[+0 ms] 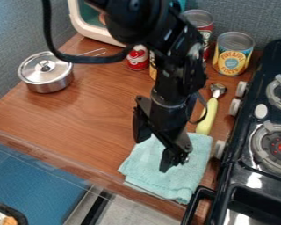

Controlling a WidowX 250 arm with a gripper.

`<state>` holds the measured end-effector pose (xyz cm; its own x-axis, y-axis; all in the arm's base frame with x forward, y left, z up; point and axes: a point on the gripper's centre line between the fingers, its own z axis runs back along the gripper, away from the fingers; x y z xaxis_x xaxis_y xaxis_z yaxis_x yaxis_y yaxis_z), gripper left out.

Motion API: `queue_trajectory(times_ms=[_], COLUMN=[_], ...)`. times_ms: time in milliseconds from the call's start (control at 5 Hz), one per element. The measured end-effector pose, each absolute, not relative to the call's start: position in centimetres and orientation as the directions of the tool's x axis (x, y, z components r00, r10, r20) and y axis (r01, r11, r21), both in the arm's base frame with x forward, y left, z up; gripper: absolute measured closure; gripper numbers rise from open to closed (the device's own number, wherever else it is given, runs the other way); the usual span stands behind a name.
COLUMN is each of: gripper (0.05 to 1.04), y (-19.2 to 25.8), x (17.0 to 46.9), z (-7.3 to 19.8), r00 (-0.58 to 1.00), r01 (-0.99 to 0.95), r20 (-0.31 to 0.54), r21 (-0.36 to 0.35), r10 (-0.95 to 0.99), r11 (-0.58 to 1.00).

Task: Move the light blue cloth to the lower right corner of the table below the light yellow spoon

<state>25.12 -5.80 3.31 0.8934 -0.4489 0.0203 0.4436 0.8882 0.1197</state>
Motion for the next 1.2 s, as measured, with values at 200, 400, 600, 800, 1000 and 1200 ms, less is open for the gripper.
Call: queue_trajectory(times_ms=[200, 400, 600, 800, 1000, 1200], gripper=[0.083, 0.083, 0.083, 0.083, 0.083, 0.083], y=[-5.7, -5.2, -4.1, -2.9, -1.4, -0.6], x=[24.9, 24.9, 25.1, 25.5, 26.1, 26.4], z=[2.4, 1.6, 1.0, 0.8, 0.7, 0.8], r00=[0.893, 0.903, 0.921, 0.937, 0.951, 0.951], r01=[0.446, 0.428, 0.389, 0.349, 0.308, 0.307], r20=[0.007, -0.006, -0.01, -0.012, -0.011, -0.01], r21=[0.118, 0.107, 0.082, 0.064, 0.068, 0.093], r10=[-0.45, -0.43, -0.389, -0.349, -0.308, -0.308], r11=[0.887, 0.897, 0.918, 0.935, 0.949, 0.947])
